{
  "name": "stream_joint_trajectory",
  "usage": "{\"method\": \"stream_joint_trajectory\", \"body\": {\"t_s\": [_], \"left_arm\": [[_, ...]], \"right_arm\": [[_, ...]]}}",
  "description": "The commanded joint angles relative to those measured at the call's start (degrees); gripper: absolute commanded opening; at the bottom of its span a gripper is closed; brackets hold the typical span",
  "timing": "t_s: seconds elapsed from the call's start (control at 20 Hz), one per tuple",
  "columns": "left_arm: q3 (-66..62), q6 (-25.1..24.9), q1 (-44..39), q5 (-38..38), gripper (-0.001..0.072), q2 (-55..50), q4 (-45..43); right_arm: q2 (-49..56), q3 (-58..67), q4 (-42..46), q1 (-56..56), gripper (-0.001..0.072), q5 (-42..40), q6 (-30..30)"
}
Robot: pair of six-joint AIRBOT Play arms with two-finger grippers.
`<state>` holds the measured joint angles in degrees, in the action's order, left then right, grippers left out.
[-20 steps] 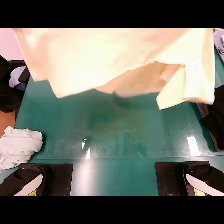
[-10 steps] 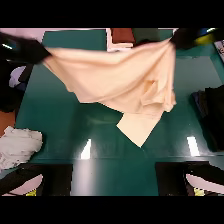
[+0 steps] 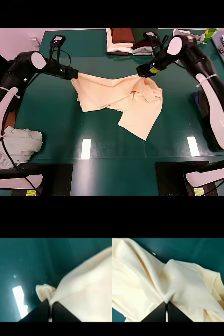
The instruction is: Fold the shirts.
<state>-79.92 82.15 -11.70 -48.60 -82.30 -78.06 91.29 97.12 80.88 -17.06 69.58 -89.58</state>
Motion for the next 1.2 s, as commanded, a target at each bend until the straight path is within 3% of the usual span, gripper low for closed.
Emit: {"method": "stream_joint_trajectory", "body": {"t_s": [0.0, 0.05, 0.1, 0.15, 0.35, 0.45, 0.7, 0.8, 0.95, 1.15], "left_arm": [[-0.2, -0.2, 0.0, 9.7, 0.0027, -1.6, -0.9], [-1.0, -0.1, 0.0, 7.6, 0.0078, -1.6, -1.0], [-1.9, -0.1, 0.2, 4.8, 0.0359, -1.6, -1.2], [-3.3, 0.5, 0.7, 0.6, 0.0560, -1.6, -1.5], [-5.6, 3.1, 3.0, -19.1, 0.0547, -1.5, -1.2], [-2.4, 3.2, 2.8, -22.8, 0.0547, -1.5, 0.7], [9.7, 3.4, -0.2, -18.4, 0.0549, -1.5, 8.4], [14.0, 4.1, -2.8, -13.7, 0.0627, -1.7, 8.5], [17.7, 9.3, -3.8, -7.2, 0.0627, -2.1, 7.4], [17.7, 9.5, -3.8, -6.2, 0.0625, -2.3, 7.7]], "right_arm": [[1.8, -0.4, -0.3, 0.0, 0.0016, -4.7, -0.6], [1.8, -0.4, -0.3, 0.0, 0.0016, -4.7, -0.6], [1.8, -0.4, -0.3, 0.0, 0.0017, -4.6, -0.6], [1.8, -0.4, -0.3, 0.0, 0.0017, -4.5, -0.6], [1.8, -0.2, -0.3, 0.0, 0.0017, -4.7, -0.6], [1.8, -0.2, -0.3, 0.0, 0.0017, -4.6, -0.6], [1.8, -0.2, -0.4, 0.0, 0.0018, -3.6, -0.6], [1.8, -0.2, -0.3, 0.0, 0.0018, -3.1, -0.6], [1.8, -0.2, -0.3, 0.0, 0.0018, -1.7, -0.6], [1.8, -0.2, -0.3, 0.0, 0.0018, -1.3, -0.6]]}}
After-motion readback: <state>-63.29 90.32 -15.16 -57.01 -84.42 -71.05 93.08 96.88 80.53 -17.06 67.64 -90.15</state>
